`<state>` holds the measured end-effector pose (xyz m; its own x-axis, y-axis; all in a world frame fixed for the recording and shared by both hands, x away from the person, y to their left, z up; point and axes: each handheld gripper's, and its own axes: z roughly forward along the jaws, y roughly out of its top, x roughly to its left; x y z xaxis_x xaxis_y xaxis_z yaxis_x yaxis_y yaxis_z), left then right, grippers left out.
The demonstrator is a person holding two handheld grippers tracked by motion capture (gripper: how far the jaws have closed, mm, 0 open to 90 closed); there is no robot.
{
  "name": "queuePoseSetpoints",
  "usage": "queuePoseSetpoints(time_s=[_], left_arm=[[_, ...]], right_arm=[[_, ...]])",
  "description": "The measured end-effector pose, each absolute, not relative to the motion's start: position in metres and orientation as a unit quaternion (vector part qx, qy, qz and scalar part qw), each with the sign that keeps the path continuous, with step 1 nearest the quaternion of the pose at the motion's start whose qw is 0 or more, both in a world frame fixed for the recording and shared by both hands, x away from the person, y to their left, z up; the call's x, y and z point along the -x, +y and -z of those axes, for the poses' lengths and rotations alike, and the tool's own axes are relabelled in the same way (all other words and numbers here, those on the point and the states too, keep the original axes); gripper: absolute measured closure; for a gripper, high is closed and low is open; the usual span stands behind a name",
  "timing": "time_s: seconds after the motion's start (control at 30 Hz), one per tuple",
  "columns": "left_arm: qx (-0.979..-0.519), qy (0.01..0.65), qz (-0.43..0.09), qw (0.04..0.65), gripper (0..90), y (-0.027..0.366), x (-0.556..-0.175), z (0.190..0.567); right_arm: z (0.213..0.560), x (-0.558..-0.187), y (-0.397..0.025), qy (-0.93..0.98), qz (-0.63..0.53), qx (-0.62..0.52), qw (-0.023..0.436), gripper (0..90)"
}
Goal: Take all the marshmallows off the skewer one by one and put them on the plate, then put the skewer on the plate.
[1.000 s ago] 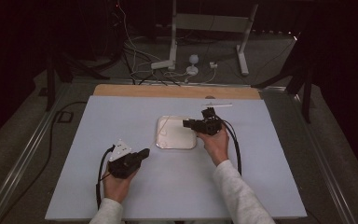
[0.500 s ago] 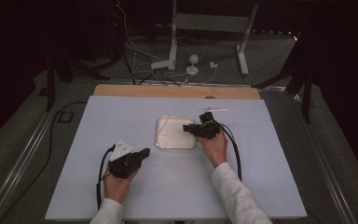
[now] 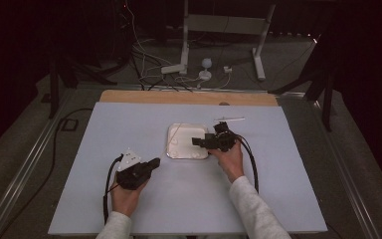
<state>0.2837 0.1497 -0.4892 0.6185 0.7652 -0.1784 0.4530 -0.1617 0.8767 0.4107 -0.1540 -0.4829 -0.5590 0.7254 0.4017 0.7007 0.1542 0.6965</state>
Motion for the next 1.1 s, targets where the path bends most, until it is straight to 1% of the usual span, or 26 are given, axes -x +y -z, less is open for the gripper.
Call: queuePoseSetpoints(time_s=[0.07,0.3,0.47,0.7,1.1], left_arm=[[-0.744,0.41,-0.155,0.504,90.0,0.149,-0.284,0.489],[-0.742,0.411,-0.157,0.506,90.0,0.145,-0.285,0.486],[-0.734,0.416,-0.154,0.514,90.0,0.142,-0.288,0.481],[-0.726,0.418,-0.155,0.524,89.9,0.139,-0.294,0.474],[-0.718,0.426,-0.151,0.529,89.8,0.128,-0.304,0.469]], right_arm=[[0.479,-0.406,-0.153,0.762,-0.454,-0.46,0.032,17.3],[0.467,-0.389,-0.153,0.768,-0.471,-0.431,0.06,1.1],[0.46,-0.378,-0.16,0.769,-0.488,-0.406,0.071,0.0],[0.458,-0.364,-0.173,0.779,-0.481,-0.391,0.094,0.0],[0.446,-0.343,-0.193,0.777,-0.498,-0.371,0.106,0.0]])
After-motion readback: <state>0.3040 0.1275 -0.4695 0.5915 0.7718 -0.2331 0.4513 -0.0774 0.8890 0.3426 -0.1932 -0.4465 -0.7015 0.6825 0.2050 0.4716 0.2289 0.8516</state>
